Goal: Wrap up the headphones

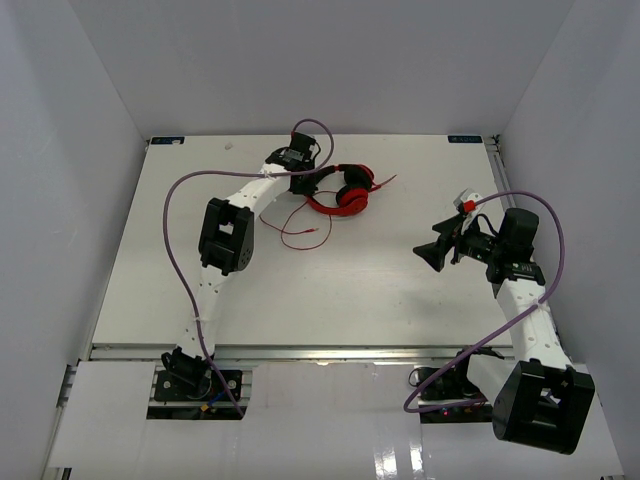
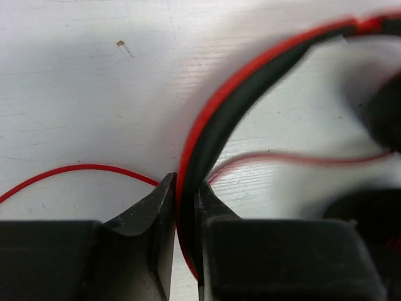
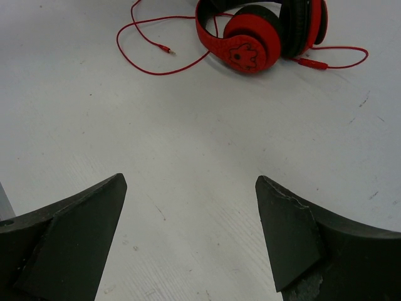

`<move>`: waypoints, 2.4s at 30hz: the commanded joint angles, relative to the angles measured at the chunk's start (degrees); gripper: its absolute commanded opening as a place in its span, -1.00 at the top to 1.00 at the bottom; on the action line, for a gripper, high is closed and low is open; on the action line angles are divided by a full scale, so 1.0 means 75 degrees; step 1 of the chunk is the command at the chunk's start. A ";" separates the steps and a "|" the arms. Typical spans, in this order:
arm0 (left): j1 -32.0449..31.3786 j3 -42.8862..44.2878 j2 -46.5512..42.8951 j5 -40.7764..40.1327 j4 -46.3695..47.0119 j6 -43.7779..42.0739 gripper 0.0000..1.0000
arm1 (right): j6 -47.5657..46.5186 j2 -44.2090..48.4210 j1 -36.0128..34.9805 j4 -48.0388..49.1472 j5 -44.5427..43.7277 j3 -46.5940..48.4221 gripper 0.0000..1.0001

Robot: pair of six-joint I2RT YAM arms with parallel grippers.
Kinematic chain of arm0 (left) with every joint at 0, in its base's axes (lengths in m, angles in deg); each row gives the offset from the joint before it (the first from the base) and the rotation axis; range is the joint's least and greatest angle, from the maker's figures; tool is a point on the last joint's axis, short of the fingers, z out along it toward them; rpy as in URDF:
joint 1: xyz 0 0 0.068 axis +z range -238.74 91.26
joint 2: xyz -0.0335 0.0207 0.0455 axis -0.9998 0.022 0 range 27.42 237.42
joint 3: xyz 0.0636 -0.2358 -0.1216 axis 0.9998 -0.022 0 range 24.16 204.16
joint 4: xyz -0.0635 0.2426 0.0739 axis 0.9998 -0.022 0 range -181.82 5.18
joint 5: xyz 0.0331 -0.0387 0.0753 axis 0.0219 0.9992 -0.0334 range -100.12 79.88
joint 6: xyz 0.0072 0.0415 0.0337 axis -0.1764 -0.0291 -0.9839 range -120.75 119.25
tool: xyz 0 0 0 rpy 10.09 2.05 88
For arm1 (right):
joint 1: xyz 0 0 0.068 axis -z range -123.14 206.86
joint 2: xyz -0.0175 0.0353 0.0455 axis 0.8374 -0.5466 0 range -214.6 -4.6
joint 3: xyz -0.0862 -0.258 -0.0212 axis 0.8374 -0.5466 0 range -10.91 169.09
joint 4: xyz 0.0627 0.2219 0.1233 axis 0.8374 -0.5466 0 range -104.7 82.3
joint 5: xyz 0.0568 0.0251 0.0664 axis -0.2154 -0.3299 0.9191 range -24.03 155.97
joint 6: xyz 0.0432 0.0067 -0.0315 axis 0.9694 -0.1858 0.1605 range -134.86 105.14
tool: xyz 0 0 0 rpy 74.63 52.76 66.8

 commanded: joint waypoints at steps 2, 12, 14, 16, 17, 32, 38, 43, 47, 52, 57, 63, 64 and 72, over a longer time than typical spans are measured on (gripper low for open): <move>-0.0031 0.0480 -0.0494 -0.0182 -0.0268 -0.0036 0.95 | -0.0891 -0.0053 0.0019 -0.0716 0.0441 0.0046 -0.81; 0.0202 -0.2298 -0.4248 0.0154 0.0311 -0.0034 1.00 | -0.3651 0.0982 -0.0002 -0.1547 0.0351 -0.0135 -0.80; 0.0225 -0.3625 -0.5418 0.0292 0.0625 0.0054 1.00 | -0.3333 0.1112 -0.0018 -0.0713 0.0247 -0.0188 -0.80; 0.0270 -0.4607 -0.6624 0.0434 0.0939 0.0192 1.00 | -0.2775 0.1084 -0.0053 -0.0016 0.0522 -0.0167 -0.80; 0.0282 -0.5287 -0.7022 0.0467 0.1054 0.0328 1.00 | -0.2399 0.1027 -0.0093 0.0617 0.0716 -0.0145 -0.80; 0.0350 -0.6550 -0.9634 0.1875 0.1147 0.1760 1.00 | 0.2411 -0.1296 -0.2903 0.4090 0.1229 0.1493 -0.80; 0.0361 -0.5712 -0.9463 0.1576 0.0769 0.1634 1.00 | 0.1238 -0.1074 -0.3607 0.2895 -0.0217 0.1740 -0.80; 0.0361 -0.5616 -0.9505 0.1231 0.0586 0.1362 1.00 | 0.0452 -0.0915 -0.3315 0.1689 -0.3947 0.2489 -0.80; 0.0361 -0.5768 -0.9557 0.0722 0.0536 0.1178 1.00 | 0.0407 -0.0583 -0.3105 0.1163 -0.2770 0.2315 -0.80; 0.0361 -0.5798 -0.9621 0.0663 0.0534 0.1091 1.00 | -0.0831 -0.0441 -0.3048 0.0277 -0.0465 0.2152 -0.80; 0.0361 -0.5715 -0.9684 0.0760 0.0523 0.1049 1.00 | -0.2296 -0.0683 -0.3153 -0.1348 0.2019 0.2450 -0.81; 0.0361 -0.5821 -0.9715 0.1226 0.0626 0.1300 1.00 | -0.0577 -0.1204 -0.3685 0.1258 0.1047 0.1887 -0.80; 0.0361 -0.5828 -0.9721 0.1328 0.0663 0.1363 1.00 | -0.0373 -0.1306 -0.3805 0.1528 0.0820 0.1867 -0.81; 0.0361 -0.5218 -0.9638 0.2323 0.0993 0.2335 1.00 | 0.1735 -0.1976 -0.3943 0.4945 0.0949 0.0807 -0.81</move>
